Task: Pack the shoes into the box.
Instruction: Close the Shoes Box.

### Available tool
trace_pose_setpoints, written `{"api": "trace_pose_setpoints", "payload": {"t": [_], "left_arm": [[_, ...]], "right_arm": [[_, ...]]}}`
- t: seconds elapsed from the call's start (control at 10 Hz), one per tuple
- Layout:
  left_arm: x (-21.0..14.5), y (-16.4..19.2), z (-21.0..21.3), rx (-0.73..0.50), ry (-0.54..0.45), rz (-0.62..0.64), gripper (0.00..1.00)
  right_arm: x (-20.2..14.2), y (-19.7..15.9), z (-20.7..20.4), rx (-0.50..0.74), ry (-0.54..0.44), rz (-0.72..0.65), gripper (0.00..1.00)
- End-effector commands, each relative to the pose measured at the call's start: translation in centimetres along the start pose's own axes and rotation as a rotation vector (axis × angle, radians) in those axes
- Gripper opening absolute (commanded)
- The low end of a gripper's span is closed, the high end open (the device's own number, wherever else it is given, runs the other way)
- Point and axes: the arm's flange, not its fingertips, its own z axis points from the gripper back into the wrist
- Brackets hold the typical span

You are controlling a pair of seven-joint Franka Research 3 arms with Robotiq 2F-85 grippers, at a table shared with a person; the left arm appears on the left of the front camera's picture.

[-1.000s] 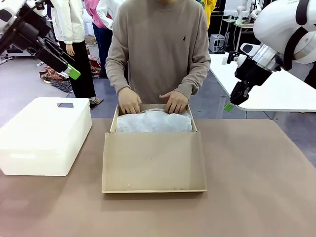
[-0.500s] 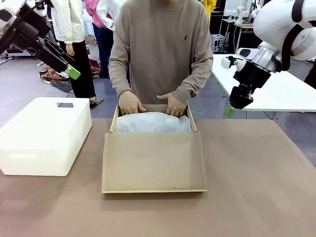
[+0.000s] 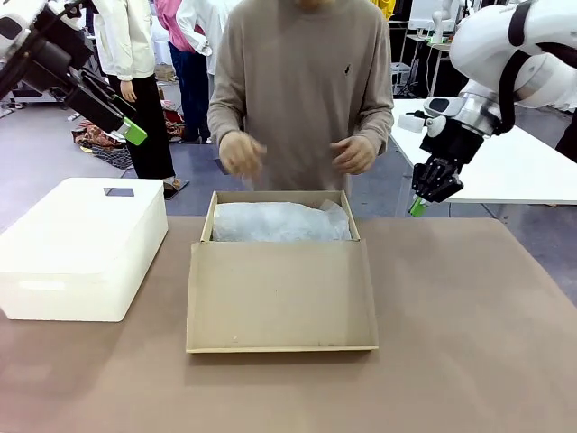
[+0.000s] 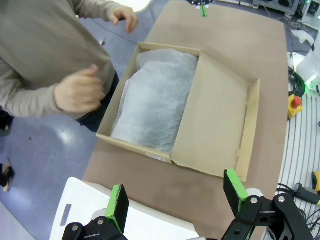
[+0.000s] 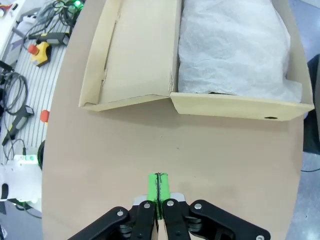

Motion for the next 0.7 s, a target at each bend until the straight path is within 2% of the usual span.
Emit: {"api": "trace_pose_setpoints", "payload": {"t": [0.0, 0.6], "left_arm": [[0.04, -0.03, 0.13, -0.010, -0.013, 0.004, 1.00], [0.04, -0.03, 0.13, -0.010, -0.013, 0.004, 1.00]], "right_arm": [[0.17, -0.74, -0.10, 0.026, -0.009, 0.031, 0.00], [0.13, -0.44, -0.67, 0.012, -0.001, 0.004, 0.00]]}}
